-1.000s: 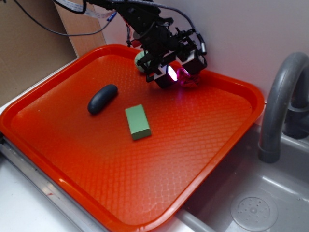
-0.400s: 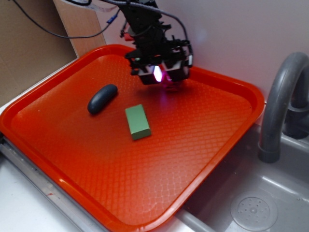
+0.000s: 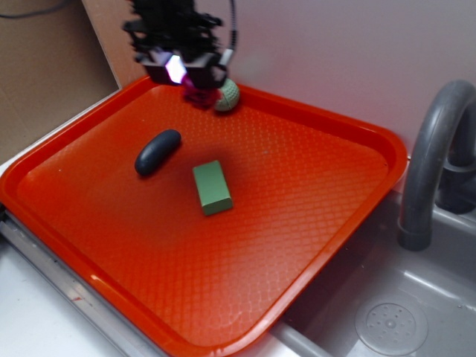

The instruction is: Grab the red paper.

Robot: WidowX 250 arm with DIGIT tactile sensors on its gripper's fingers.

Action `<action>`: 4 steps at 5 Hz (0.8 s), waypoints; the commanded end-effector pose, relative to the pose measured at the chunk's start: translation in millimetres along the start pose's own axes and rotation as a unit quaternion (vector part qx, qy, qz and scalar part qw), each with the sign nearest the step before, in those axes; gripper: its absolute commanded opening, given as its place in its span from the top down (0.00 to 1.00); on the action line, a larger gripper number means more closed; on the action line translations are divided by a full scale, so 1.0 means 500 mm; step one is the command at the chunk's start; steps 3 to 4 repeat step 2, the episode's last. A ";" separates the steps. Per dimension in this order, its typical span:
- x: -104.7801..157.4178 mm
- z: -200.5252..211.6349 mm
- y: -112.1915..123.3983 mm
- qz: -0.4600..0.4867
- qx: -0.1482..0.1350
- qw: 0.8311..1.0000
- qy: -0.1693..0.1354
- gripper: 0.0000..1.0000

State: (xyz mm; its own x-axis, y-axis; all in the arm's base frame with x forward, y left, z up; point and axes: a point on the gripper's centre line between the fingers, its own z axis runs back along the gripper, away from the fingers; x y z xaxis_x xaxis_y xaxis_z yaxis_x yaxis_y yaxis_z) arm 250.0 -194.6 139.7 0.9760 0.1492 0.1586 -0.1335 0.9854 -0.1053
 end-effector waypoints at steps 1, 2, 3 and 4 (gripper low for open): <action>-0.074 0.160 0.044 0.026 -0.018 0.998 -0.045 1.00; -0.081 0.142 0.058 0.053 -0.031 0.998 -0.034 1.00; -0.081 0.142 0.058 0.053 -0.031 0.998 -0.034 1.00; -0.081 0.142 0.058 0.053 -0.031 0.998 -0.034 1.00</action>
